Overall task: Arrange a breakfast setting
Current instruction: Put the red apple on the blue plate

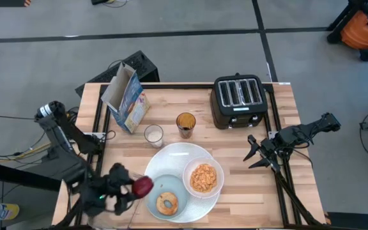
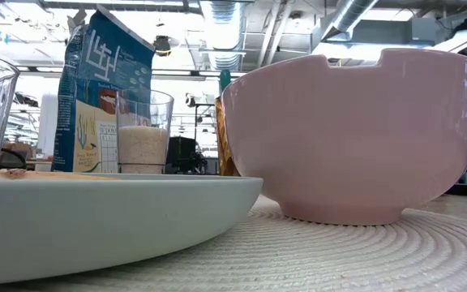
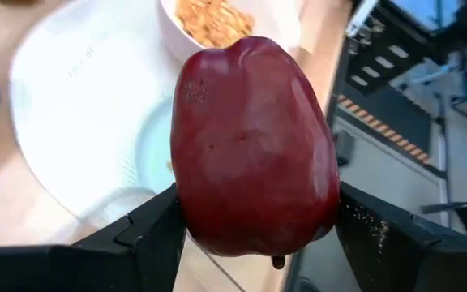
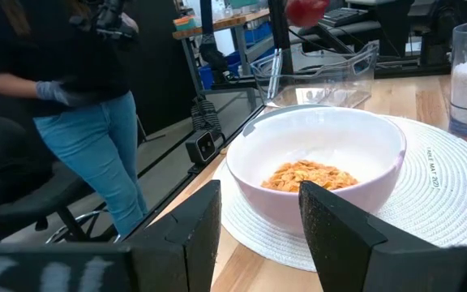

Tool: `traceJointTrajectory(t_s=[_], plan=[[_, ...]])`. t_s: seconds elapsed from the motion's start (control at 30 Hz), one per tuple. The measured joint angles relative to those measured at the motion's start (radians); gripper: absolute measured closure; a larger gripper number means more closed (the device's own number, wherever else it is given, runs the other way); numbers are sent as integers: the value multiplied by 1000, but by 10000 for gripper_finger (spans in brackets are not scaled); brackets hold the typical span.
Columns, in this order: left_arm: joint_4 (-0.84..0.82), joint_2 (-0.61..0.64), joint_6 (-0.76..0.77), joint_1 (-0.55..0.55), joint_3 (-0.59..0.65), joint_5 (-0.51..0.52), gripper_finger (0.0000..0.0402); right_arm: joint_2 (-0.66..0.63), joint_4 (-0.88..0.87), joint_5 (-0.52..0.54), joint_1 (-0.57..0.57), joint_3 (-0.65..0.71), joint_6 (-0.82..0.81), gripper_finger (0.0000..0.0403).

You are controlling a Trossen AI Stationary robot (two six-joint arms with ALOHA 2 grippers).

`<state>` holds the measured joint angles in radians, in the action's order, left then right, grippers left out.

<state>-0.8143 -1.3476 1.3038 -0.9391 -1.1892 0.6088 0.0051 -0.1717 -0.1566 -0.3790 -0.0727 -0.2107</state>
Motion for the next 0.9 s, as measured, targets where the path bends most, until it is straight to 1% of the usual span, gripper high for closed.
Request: traceJointTrajectory(t_s=[0.13, 0.3, 0.5, 0.7, 0.9], plan=[[0, 0, -81, 83, 0, -45, 128, 0, 0, 0, 0, 0, 0, 211], [1, 0, -151, 172, 0, -151, 123, 0, 0, 0, 0, 0, 0, 211], [35, -12, -247, 245, 0, -178, 122, 0, 0, 0, 0, 0, 0, 211], [45, -94, -348, 302, 0, -251, 121, 0, 0, 0, 0, 0, 0, 211], [46, -159, -383, 345, 0, -264, 121, 0, 0, 0, 0, 0, 0, 211]])
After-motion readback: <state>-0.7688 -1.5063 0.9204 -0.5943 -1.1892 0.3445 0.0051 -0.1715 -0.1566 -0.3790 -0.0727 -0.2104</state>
